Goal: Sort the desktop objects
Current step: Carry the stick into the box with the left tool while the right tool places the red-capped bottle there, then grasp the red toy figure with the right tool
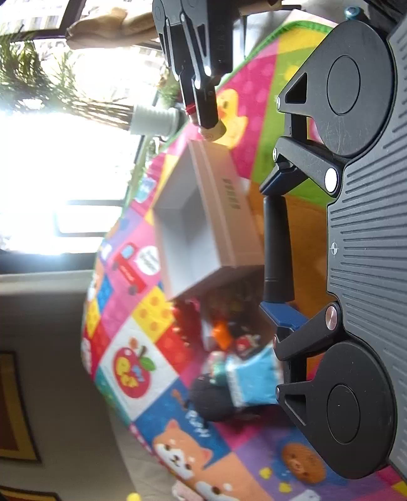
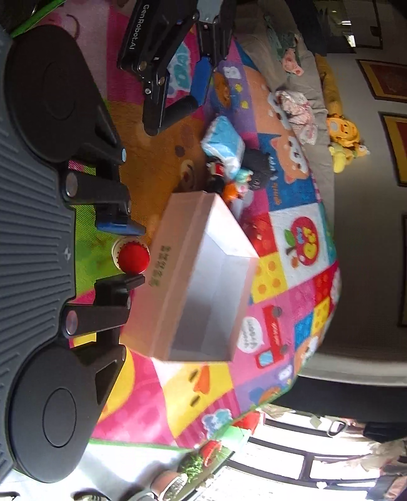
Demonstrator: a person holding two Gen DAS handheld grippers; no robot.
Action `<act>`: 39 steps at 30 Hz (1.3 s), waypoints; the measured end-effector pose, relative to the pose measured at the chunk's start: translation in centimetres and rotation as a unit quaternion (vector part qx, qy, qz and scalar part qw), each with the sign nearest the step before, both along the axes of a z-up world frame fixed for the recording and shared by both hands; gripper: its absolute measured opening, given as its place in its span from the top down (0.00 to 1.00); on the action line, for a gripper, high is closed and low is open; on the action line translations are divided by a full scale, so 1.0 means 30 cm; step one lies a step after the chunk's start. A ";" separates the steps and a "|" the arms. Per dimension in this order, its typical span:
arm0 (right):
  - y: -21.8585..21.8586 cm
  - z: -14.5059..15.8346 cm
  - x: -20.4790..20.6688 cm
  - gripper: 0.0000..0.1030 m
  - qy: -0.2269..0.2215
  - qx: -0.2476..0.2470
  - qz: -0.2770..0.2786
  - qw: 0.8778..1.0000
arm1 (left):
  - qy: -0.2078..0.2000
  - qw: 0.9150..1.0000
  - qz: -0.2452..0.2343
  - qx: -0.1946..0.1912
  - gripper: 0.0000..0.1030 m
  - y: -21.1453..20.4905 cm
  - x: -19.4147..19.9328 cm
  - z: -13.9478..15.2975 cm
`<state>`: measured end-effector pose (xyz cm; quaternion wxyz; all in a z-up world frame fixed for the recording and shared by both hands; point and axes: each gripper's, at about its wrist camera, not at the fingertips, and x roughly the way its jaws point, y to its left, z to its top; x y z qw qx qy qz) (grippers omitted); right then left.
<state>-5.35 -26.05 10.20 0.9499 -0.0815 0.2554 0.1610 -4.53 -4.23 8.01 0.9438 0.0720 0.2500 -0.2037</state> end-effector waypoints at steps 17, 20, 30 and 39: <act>-0.114 0.033 0.493 0.52 0.054 0.064 -0.107 0.991 | -0.018 0.999 0.037 0.023 0.07 -0.005 0.234 -0.055; -0.121 -0.083 0.552 0.52 0.091 0.060 -0.144 0.984 | 0.013 0.996 0.077 0.042 0.07 0.066 0.222 -0.128; 0.040 -0.163 0.634 0.38 0.116 0.011 -0.099 0.988 | 0.082 0.973 0.215 0.006 0.04 0.288 0.252 -0.194; 0.331 0.104 0.634 0.17 0.002 -0.065 -0.005 0.998 | 0.104 0.965 0.240 -0.011 0.02 0.338 0.270 -0.239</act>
